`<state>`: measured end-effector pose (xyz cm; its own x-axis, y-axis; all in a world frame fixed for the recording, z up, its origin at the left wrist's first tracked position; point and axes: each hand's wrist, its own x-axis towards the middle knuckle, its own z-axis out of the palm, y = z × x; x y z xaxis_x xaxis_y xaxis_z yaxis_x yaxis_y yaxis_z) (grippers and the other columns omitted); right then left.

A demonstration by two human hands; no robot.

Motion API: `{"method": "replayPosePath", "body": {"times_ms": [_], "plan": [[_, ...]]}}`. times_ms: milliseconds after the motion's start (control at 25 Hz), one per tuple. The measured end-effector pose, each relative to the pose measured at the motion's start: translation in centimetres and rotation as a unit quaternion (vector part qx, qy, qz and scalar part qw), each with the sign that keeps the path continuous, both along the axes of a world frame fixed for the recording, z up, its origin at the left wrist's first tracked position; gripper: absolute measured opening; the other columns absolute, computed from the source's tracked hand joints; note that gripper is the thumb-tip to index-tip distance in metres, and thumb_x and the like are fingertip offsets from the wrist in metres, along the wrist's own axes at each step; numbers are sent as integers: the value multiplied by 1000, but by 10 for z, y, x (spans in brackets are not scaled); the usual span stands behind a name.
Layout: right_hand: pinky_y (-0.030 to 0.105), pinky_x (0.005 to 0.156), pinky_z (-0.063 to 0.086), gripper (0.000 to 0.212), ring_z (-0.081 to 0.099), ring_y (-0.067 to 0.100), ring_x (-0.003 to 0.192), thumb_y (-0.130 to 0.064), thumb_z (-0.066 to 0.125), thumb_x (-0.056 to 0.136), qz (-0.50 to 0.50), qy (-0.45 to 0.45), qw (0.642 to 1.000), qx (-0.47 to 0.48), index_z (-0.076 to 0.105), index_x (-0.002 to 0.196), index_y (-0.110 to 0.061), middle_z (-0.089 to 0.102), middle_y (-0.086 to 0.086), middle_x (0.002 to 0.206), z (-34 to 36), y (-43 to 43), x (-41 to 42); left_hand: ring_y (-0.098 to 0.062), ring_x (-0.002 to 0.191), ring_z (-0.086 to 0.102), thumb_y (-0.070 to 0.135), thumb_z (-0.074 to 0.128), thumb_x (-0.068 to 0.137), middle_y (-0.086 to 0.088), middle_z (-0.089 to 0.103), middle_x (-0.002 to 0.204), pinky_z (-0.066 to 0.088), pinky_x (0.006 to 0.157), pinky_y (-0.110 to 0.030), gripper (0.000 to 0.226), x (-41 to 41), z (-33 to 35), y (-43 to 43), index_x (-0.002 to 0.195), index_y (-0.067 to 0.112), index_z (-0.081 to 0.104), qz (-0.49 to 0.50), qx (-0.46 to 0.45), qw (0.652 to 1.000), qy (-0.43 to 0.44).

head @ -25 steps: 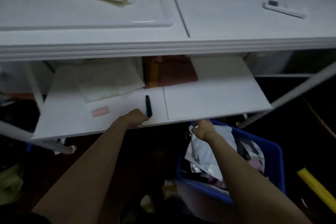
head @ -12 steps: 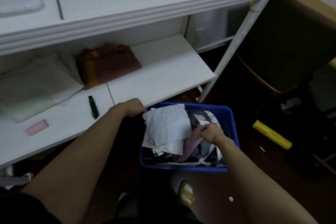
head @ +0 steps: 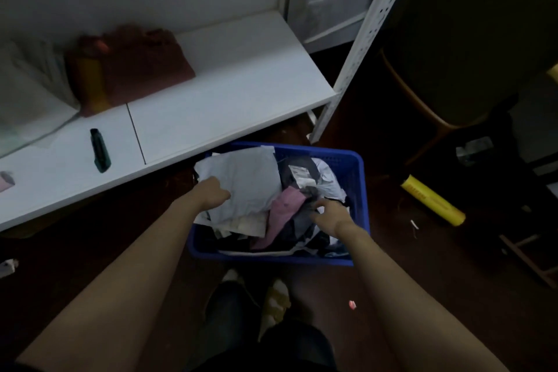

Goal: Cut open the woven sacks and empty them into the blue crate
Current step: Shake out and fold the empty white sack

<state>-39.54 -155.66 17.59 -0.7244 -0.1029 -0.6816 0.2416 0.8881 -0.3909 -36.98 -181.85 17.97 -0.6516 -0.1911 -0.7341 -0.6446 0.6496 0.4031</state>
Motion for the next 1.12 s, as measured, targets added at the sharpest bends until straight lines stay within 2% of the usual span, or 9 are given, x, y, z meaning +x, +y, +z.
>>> {"method": "replayPosePath", "body": {"times_ms": [80, 200, 320, 440, 520, 680, 800, 920, 1120], "plan": [[35, 100, 42, 44, 49, 33, 121, -27, 58, 90, -12, 33, 999, -35, 52, 132, -12, 52, 17, 134, -33, -21, -5, -29, 116, 46, 15, 47, 95, -23, 42, 136, 41, 85, -28, 28, 6, -31, -3, 118, -1, 47, 29, -29, 999, 31], [31, 102, 36, 52, 38, 32, 130, -23, 60, 87, 28, 54, 995, -80, 45, 136, -14, 37, 15, 142, -79, -72, 7, -36, 129, 36, 3, 48, 91, -27, 36, 140, 29, 105, -32, 52, 23, -82, -2, 138, -10, 29, 30, -90, 990, 103], [51, 106, 30, 59, 9, 33, 142, -26, 61, 85, 140, 76, 987, -2, 39, 139, -22, 13, 15, 152, -110, -96, 23, -40, 130, 32, 8, 49, 88, -31, 33, 139, 25, 108, -39, 60, 41, -125, 4, 139, -13, 24, -17, -94, 991, 89], [74, 102, 10, 56, -12, 34, 144, -37, 55, 88, 185, 62, 976, 99, 36, 141, -34, -9, 13, 158, -147, -78, 9, -42, 126, 36, 22, 45, 82, -33, 35, 136, 30, 104, -43, 66, 35, -160, 1, 135, -15, 29, 38, -111, 989, 92], [78, 98, 2, 60, -19, 36, 143, -45, 51, 88, 155, 17, 980, 123, 28, 143, -42, -16, 13, 157, -168, -61, -3, -42, 126, 35, 15, 52, 88, -29, 33, 139, 32, 104, -48, 58, 28, -180, 0, 135, -11, 30, 50, -140, 982, 117], [76, 101, 12, 79, -25, 37, 141, -52, 61, 82, 110, -35, 984, 132, 17, 146, -40, -22, 13, 156, -214, -40, -8, -43, 137, 19, 28, 51, 92, -24, 14, 151, 25, 105, -58, 61, 17, -229, -1, 144, 10, 24, 35, -229, 961, 153], [67, 107, 22, 79, -22, 37, 142, -48, 67, 79, 71, -24, 991, 108, 25, 144, -39, -21, 12, 156, -253, -17, -10, -41, 132, 30, 32, 51, 91, -19, 16, 150, 30, 105, -49, 65, -3, -259, 7, 147, 24, 19, 138, -142, 974, 113], [58, 106, 28, 80, -13, 36, 144, -46, 65, 82, 83, 11, 984, 155, 19, 147, -36, -13, 13, 157, -276, 18, -21, -34, 124, 43, 36, 52, 89, -14, 33, 142, 38, 100, -39, 65, -12, -286, 45, 146, 31, 21, 54, -12, 992, 109], [59, 104, 29, 76, -6, 34, 145, -50, 61, 84, 56, 25, 968, 245, 20, 147, -36, -8, 10, 158, -282, 75, -43, -26, 131, 39, 57, 41, 74, -4, 30, 150, 36, 107, -47, 78, -3, -309, 100, 145, 41, 14, -24, 101, 994, 46]]}}
